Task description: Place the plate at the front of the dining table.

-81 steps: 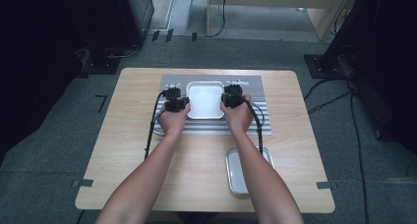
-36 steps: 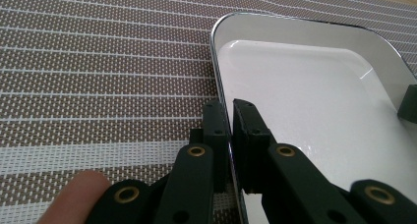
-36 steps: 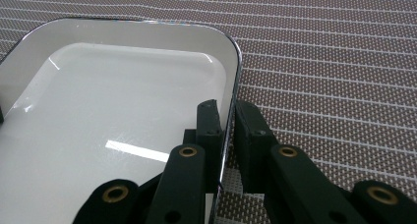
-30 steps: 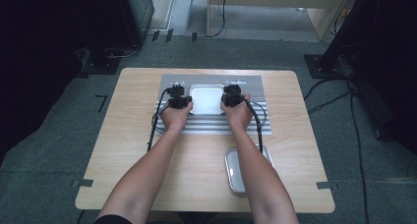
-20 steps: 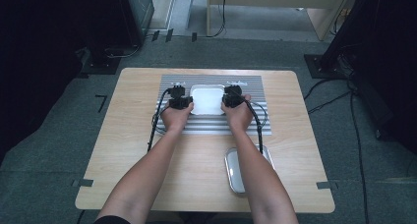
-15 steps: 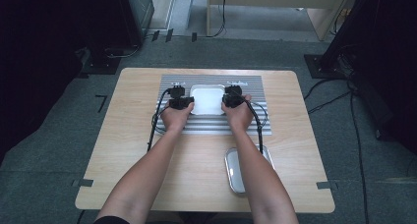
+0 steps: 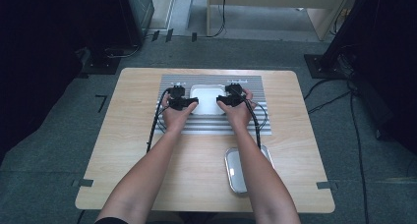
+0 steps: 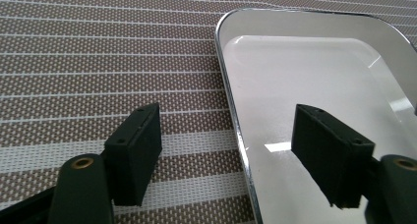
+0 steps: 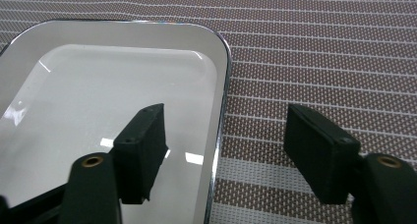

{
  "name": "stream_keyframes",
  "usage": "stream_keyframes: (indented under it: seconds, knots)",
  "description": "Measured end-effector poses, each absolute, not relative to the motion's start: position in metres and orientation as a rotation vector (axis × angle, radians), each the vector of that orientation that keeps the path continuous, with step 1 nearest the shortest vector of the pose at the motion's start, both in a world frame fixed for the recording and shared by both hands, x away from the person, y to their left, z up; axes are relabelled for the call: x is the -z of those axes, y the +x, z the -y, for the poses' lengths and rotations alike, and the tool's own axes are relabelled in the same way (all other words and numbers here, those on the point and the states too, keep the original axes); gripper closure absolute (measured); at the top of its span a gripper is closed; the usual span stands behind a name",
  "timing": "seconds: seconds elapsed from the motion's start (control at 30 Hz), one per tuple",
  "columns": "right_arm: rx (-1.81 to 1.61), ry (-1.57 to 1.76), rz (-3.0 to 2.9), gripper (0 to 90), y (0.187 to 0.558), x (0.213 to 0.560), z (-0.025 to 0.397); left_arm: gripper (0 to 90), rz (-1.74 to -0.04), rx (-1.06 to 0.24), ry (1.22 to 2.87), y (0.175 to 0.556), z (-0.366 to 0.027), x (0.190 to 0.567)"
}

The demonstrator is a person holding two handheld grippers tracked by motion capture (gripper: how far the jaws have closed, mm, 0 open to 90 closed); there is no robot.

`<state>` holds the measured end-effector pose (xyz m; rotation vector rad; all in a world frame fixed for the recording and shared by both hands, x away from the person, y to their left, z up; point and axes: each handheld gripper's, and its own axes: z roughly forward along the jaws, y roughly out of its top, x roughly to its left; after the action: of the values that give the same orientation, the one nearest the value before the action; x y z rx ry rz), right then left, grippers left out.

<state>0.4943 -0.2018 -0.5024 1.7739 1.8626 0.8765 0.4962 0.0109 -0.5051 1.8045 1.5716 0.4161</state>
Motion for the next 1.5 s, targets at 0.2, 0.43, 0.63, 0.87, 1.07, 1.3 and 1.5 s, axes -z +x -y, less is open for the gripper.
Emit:
stream_keyframes:
  seconds: [0.2, 0.43, 0.63, 0.87, 1.07, 1.3, 1.5]
  knots:
    - [-0.929, 1.813, -1.83, 22.9, 0.492, 0.495, 0.207, 17.3, -1.595, -0.445, 1.805, 0.493, -0.016, 0.502]
    - [-0.916, 1.783, -1.865, 20.4, 0.485, 0.495, 0.211, 16.2, -1.603, -0.457, 1.812, 0.488, -0.025, 0.502]
    - [-0.937, 1.786, -1.872, 18.1, 0.477, 0.494, 0.213, 16.2, -1.603, -0.434, 1.784, 0.479, -0.035, 0.5]
    - [-0.959, 1.769, -1.857, 18.3, 0.467, 0.49, 0.22, 16.2, -1.62, -0.433, 1.751, 0.468, -0.051, 0.5]
    - [-0.95, 1.725, -1.875, 19.5, 0.457, 0.488, 0.225, 16.2, -1.622, -0.443, 1.754, 0.458, -0.057, 0.499]
    - [-0.987, 1.707, -1.908, 20.2, 0.442, 0.483, 0.225, 16.3, -1.612, -0.443, 1.748, 0.442, -0.062, 0.501]
    - [-0.976, 1.671, -1.939, 19.8, 0.431, 0.483, 0.229, 16.3, -1.61, -0.456, 1.748, 0.431, -0.073, 0.503]
